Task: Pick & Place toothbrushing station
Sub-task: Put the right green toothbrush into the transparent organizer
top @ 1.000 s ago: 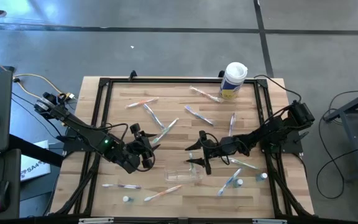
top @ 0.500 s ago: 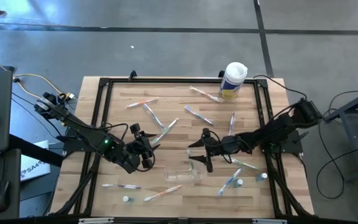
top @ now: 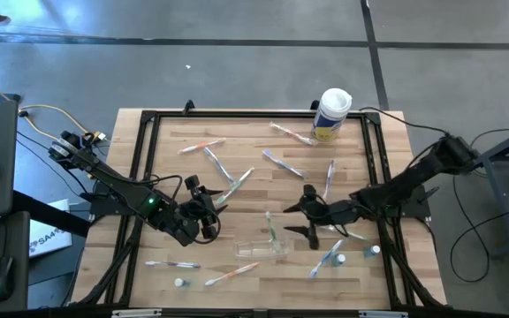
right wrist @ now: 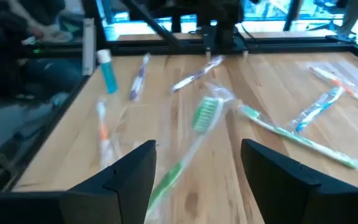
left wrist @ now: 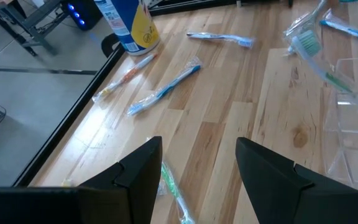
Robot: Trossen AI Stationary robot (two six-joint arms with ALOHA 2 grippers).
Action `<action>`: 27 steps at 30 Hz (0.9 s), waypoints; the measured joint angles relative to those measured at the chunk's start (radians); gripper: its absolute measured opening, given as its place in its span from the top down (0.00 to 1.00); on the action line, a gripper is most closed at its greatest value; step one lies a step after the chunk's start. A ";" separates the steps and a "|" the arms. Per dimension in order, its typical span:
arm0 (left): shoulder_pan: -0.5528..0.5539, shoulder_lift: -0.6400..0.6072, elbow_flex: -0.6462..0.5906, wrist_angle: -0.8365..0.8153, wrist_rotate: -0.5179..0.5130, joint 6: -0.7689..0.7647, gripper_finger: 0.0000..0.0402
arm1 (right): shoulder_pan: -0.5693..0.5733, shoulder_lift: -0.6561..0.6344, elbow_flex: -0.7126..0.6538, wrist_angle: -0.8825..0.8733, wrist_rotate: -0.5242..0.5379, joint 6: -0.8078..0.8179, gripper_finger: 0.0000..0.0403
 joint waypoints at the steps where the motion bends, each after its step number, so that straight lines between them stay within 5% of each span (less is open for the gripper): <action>1: 0.000 0.000 0.000 0.000 0.000 0.000 0.50 | 0.012 -0.029 0.000 -0.050 0.000 0.001 0.44; 12: 0.000 0.000 0.000 -0.001 0.027 0.000 0.50 | 0.041 -0.288 -0.001 -0.560 -0.002 0.204 0.44; 27: 0.000 0.000 0.000 -0.002 0.027 0.000 0.50 | 0.041 -0.317 -0.001 -0.970 -0.172 0.553 0.44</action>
